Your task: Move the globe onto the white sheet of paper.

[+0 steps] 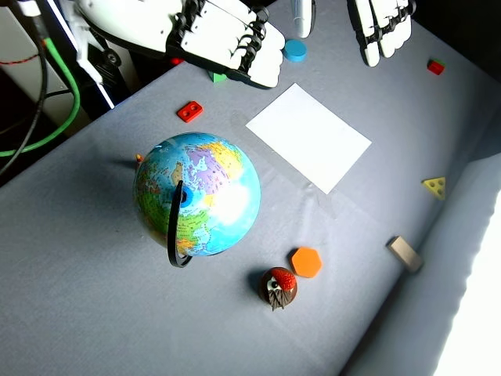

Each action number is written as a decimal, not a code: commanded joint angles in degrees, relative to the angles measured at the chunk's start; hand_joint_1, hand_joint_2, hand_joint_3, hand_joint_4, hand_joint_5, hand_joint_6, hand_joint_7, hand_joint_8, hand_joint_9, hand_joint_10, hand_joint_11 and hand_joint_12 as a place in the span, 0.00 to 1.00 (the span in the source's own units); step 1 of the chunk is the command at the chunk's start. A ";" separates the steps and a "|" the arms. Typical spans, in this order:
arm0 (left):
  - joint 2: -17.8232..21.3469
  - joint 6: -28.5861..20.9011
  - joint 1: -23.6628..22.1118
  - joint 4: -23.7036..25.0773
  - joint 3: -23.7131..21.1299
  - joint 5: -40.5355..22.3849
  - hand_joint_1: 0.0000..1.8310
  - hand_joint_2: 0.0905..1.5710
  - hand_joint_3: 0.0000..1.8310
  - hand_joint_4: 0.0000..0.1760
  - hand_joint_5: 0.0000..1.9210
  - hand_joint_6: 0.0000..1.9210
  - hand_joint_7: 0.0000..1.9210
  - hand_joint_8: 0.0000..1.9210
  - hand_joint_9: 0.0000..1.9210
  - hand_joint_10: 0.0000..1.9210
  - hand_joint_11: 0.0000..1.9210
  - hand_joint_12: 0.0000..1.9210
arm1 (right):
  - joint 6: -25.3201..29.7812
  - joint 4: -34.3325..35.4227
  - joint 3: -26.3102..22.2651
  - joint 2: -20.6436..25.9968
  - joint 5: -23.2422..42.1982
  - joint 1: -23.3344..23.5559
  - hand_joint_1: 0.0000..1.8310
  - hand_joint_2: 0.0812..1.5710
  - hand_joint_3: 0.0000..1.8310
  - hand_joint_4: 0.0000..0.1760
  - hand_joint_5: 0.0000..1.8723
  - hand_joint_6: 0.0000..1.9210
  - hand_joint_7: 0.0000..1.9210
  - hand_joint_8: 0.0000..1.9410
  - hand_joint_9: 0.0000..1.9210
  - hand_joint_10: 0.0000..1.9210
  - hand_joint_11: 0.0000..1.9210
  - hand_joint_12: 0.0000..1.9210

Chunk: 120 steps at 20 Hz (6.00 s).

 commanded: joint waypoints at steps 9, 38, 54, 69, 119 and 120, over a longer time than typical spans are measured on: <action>-0.37 -23.88 17.34 19.33 -3.53 3.01 0.00 0.72 0.00 0.22 0.03 0.00 0.01 0.00 0.01 0.00 0.00 0.02 | 35.20 -33.26 0.15 16.98 25.86 1.31 0.00 0.68 0.01 0.00 0.07 0.01 0.09 0.00 0.06 0.00 0.00 0.00; -22.60 -66.87 47.16 58.47 -1.80 -30.01 0.00 0.71 0.00 0.21 0.04 0.00 0.02 0.00 0.00 0.00 0.00 0.00 | 58.84 -57.84 12.77 22.39 9.57 -3.14 0.00 0.69 0.01 0.00 0.07 0.00 0.08 0.00 0.05 0.00 0.00 0.00; -27.79 -70.76 48.21 63.56 4.01 -30.71 0.00 0.71 0.00 0.21 0.04 0.00 0.02 0.00 0.00 0.00 0.00 0.00 | 65.38 -57.84 16.62 24.38 2.36 -10.41 0.00 0.69 0.00 0.00 0.08 0.00 0.08 0.00 0.06 0.00 0.00 0.01; -27.27 -76.46 51.56 63.51 7.55 -32.97 0.00 0.71 0.00 0.19 0.04 0.00 0.00 0.00 0.00 0.00 0.00 0.00 | 80.16 -57.84 28.25 28.91 14.10 -16.32 0.00 0.70 0.00 0.00 0.09 0.01 0.09 0.00 0.06 0.00 0.00 0.01; -25.82 -81.27 53.92 66.15 10.91 -29.15 0.00 0.70 0.00 0.17 0.04 0.00 0.00 0.00 0.00 0.00 0.00 0.00 | -41.02 21.27 59.12 0.46 90.07 -9.32 0.00 0.70 0.00 0.00 0.12 0.01 0.10 0.00 0.07 0.00 0.00 0.14; -25.70 -81.42 53.95 66.27 10.87 -29.15 0.00 0.70 0.00 0.17 0.04 0.00 0.00 0.00 0.00 0.00 0.00 0.00 | -40.91 21.27 59.12 -0.13 89.16 -9.19 0.00 0.70 0.00 0.00 0.12 0.01 0.10 0.00 0.08 0.00 0.00 0.15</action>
